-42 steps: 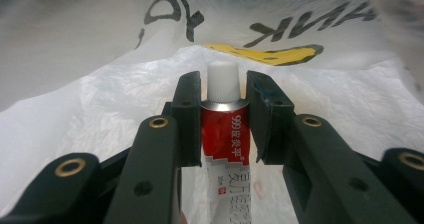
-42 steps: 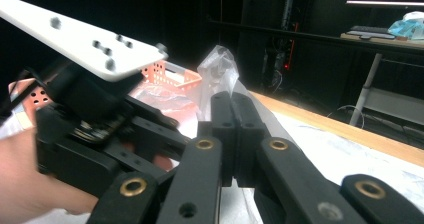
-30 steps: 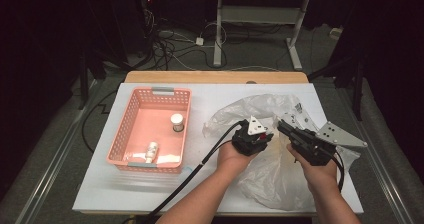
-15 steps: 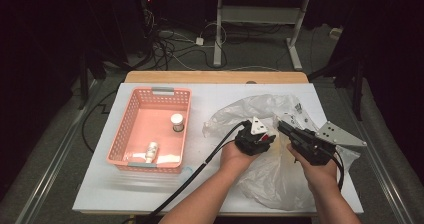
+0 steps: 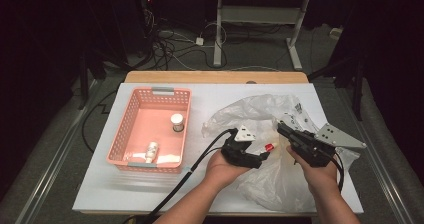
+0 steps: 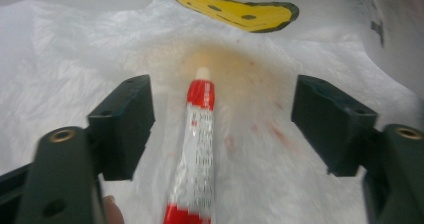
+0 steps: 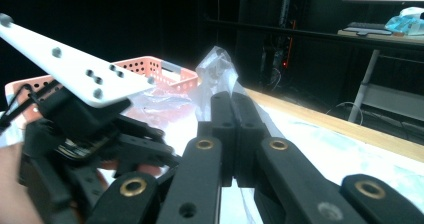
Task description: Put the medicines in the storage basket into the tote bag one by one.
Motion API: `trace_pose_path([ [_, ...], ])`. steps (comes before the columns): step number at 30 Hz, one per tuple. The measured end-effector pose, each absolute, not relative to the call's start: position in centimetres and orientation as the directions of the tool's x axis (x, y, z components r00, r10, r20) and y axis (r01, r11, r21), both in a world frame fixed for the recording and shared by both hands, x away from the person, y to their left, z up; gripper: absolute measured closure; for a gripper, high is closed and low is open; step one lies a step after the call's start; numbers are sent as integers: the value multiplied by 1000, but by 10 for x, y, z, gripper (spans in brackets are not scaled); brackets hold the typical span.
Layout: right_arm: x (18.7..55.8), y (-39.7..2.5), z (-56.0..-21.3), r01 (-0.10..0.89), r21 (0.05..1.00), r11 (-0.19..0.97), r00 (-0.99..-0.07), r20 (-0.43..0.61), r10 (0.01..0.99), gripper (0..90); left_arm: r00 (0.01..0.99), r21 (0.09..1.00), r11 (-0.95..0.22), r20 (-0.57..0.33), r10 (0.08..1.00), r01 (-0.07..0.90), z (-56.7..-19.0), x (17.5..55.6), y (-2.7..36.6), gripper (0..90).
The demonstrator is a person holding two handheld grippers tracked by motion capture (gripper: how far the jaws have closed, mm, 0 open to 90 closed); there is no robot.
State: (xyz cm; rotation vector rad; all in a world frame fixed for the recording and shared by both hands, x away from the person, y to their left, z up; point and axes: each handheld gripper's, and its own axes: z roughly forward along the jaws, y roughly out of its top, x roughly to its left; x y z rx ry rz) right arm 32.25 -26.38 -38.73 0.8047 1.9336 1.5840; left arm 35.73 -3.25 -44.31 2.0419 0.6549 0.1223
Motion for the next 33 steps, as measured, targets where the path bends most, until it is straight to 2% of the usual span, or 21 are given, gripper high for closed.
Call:
trace_pose_path([
  [4, 323, -261, -388, 123, 981, 149, -698, -21, 716, 900, 847, 825, -397, -169, 504, 401, -440, 349, -18, 150],
  [6, 323, -261, -389, 130, 980, 153, -698, -19, 716, 900, 845, 831, -388, -168, 508, 398, -438, 345, -12, 134],
  [8, 322, -260, -389, 131, 979, 155, -696, -20, 717, 900, 839, 829, -382, -175, 516, 408, -437, 342, -7, 47],
  [11, 321, -260, -389, 130, 979, 159, -696, -25, 718, 900, 833, 830, -374, -180, 523, 414, -437, 338, -1, 0],
  [33, 321, -259, -391, 133, 976, 172, -698, -31, 715, 900, 796, 848, -351, -128, 592, 397, -411, 313, 66, 0],
])
